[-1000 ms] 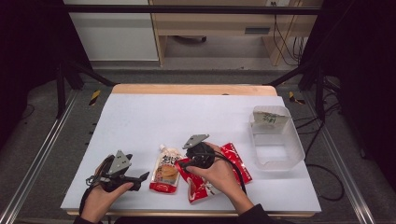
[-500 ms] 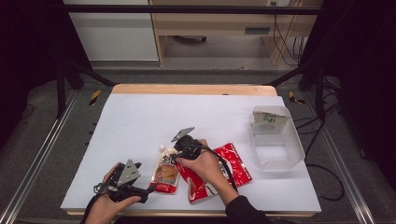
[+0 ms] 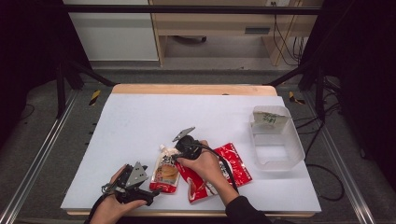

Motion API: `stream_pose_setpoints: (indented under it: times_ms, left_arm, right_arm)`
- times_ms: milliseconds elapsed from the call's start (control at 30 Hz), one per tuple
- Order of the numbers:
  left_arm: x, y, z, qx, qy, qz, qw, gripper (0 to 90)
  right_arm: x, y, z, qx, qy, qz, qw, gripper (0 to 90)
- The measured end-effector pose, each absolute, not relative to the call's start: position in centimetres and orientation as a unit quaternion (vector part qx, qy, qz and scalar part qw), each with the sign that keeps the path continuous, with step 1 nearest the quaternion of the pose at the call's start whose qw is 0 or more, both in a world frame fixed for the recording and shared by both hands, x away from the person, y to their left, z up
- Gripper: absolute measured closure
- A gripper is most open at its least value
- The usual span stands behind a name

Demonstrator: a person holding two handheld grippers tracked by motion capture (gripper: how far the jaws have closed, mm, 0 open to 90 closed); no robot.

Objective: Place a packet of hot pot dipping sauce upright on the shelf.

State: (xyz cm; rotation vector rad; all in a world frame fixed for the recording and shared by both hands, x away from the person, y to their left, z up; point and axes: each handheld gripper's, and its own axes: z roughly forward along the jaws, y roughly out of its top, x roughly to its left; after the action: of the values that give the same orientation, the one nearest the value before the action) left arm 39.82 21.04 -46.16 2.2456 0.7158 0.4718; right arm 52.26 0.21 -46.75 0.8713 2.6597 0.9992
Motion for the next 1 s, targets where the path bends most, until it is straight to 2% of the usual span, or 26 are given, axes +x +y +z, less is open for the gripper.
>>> stream_pose_setpoints:
  times_ms: [433, 533, 767, 1000]
  left_arm:
    - [40.0, 21.1, -46.3, 0.871, 0.284, 0.182, 0.356, 10.6]
    - [40.0, 21.1, -46.3, 0.872, 0.283, 0.182, 0.355, 10.8]
    - [40.1, 21.1, -46.3, 0.873, 0.284, 0.180, 0.353, 10.6]
    - [40.1, 22.2, -45.5, 0.860, 0.287, 0.178, 0.382, 10.5]
  right_arm:
    - [52.1, 0.3, -46.8, 0.298, 0.892, 0.331, 0.077, 65.5]
    - [52.0, 0.2, -46.8, 0.303, 0.891, 0.328, 0.076, 69.4]
    - [51.6, 0.6, -46.7, 0.297, 0.893, 0.331, 0.076, 85.9]
    - [51.4, 1.2, -45.8, 0.279, 0.889, 0.352, 0.089, 89.3]
